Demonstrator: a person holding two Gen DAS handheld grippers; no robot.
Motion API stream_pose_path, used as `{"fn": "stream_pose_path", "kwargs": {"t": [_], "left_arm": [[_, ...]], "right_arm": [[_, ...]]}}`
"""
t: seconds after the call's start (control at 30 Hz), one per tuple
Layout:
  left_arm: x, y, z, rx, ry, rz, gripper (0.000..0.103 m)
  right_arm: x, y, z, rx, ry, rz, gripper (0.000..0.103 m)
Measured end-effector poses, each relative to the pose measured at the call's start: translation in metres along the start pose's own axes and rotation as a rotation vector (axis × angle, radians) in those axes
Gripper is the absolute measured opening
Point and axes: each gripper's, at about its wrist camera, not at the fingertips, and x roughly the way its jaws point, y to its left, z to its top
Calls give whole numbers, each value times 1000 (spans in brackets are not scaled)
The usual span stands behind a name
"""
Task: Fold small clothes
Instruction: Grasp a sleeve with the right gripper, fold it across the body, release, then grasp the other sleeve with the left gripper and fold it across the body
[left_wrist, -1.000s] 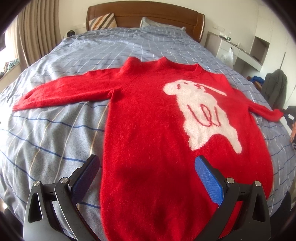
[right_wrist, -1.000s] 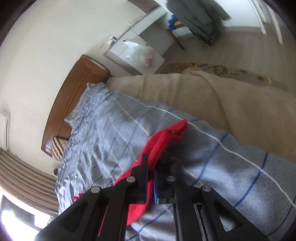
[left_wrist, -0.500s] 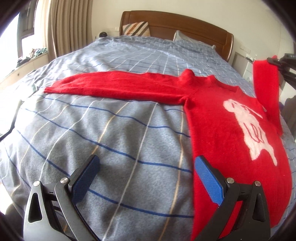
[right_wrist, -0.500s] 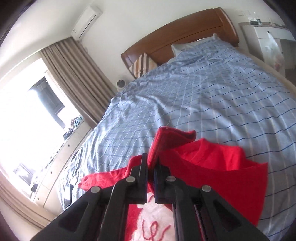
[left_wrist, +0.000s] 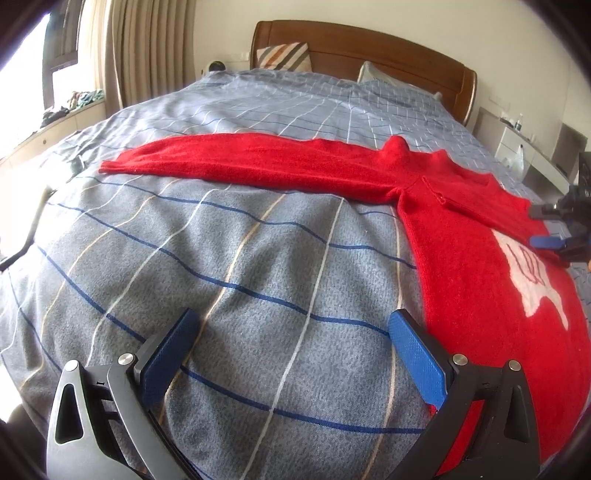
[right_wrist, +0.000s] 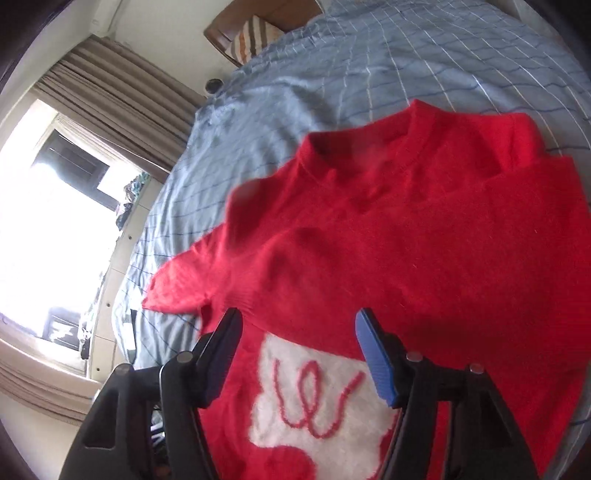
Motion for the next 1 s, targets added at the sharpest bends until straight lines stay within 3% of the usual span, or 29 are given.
{"fn": "stream_pose_path", "kwargs": {"t": [0.13, 0.23, 0.3, 0.4, 0.5, 0.63, 0.7, 0.8, 0.83, 0.87, 1.0], "left_arm": [[-2, 1, -1, 20, 21, -5, 103], [-9, 10, 11, -5, 45, -62, 103], [-14, 27, 33, -52, 28, -102, 103], [-7, 73, 76, -195, 26, -126, 103], [23, 140, 108, -416, 63, -132, 103], [78, 209, 127, -599, 127, -60, 101], [95, 228, 130, -657, 116, -31, 87], [101, 238, 130, -718, 40, -29, 50], [103, 240, 129, -730, 30, -33, 23], [105, 241, 128, -735, 30, -37, 5], [89, 229, 143, -657, -1, -21, 5]], "right_arm": [[-4, -11, -38, -90, -13, -115, 64], [-31, -2, -70, -141, -110, -149, 64], [-49, 3, -91, -158, -172, -150, 70], [-69, 7, -119, -153, -228, -143, 71], [-79, 7, -138, -122, -253, -127, 71], [-87, 11, -153, -83, -282, -92, 71], [-90, 17, -156, -84, -295, -82, 71], [-96, 28, -160, -110, -311, -82, 71], [-98, 31, -161, -122, -316, -86, 71], [-101, 34, -163, -132, -323, -90, 71], [-108, 35, -167, -136, -350, -101, 71]]}}
